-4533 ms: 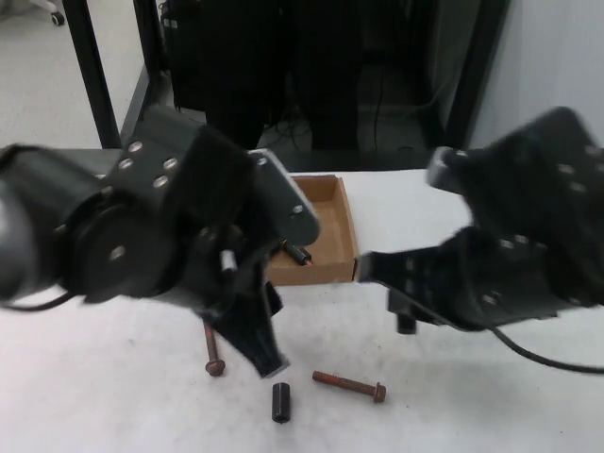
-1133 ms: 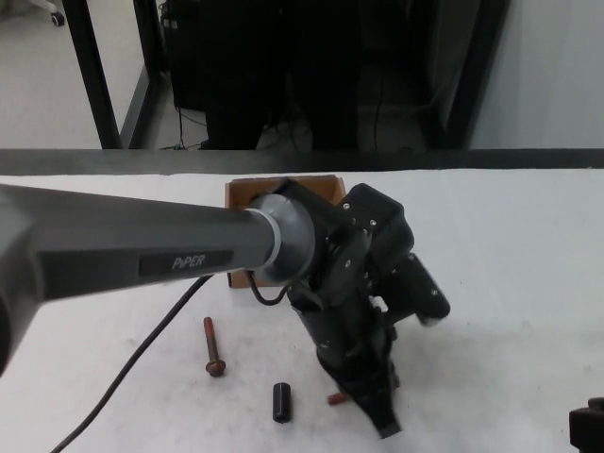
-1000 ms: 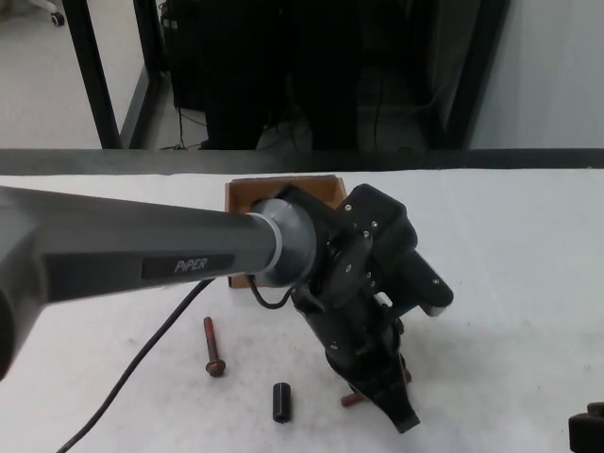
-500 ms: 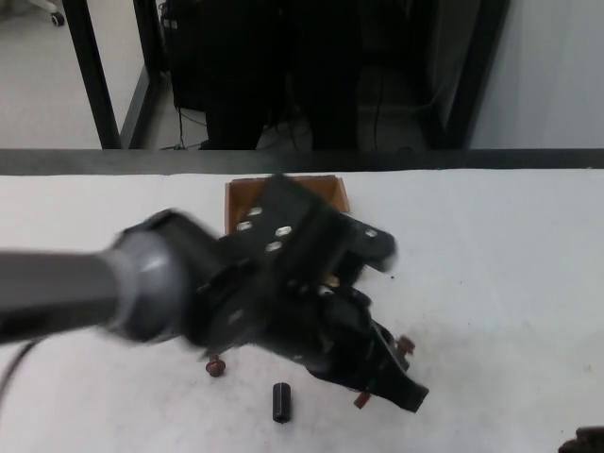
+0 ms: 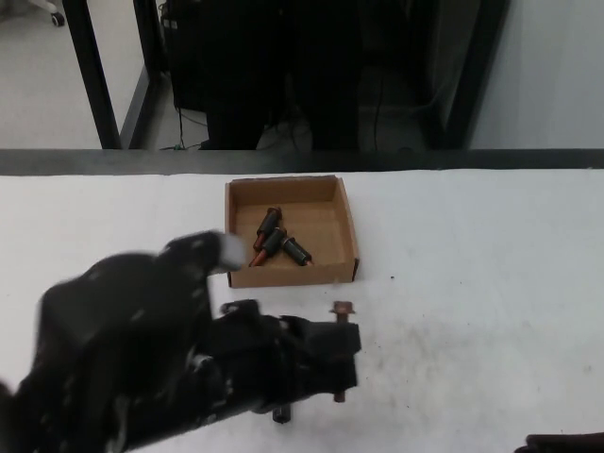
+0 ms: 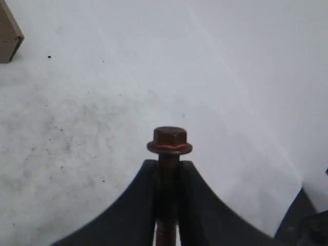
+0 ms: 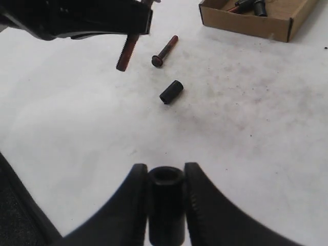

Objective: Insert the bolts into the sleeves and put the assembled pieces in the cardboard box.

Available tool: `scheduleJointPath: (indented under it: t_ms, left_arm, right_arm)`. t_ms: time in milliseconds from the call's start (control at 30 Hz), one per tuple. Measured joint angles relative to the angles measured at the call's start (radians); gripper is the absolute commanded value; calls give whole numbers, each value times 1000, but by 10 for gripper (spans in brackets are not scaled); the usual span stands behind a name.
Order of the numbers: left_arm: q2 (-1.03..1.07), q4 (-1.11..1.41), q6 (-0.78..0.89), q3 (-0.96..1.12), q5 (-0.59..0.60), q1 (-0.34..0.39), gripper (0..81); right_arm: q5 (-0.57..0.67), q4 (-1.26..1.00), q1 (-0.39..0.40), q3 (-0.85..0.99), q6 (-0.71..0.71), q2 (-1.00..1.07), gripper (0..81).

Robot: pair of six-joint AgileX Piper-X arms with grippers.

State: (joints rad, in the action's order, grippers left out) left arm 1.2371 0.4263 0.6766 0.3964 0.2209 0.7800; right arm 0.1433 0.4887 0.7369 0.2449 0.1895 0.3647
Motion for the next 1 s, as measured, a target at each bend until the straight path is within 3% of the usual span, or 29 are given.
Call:
scheduleJointPath:
  t_ms: [367, 700, 833, 1000]
  left_arm:
    - [-3, 269, 172, -79, -32, 0, 8]
    - [-4, 351, 187, -79, -14, -3, 8]
    - [-4, 352, 147, -79, 57, -33, 8]
    - [-4, 313, 83, -79, 180, -136, 8]
  right_arm:
    - [-10, -283, 97, 0, 6, 306, 2]
    - [-10, -407, 135, 80, 7, 517, 2]
    - [-2, -429, 135, 110, 5, 571, 2]
    - [12, -452, 135, 146, -1, 638, 2]
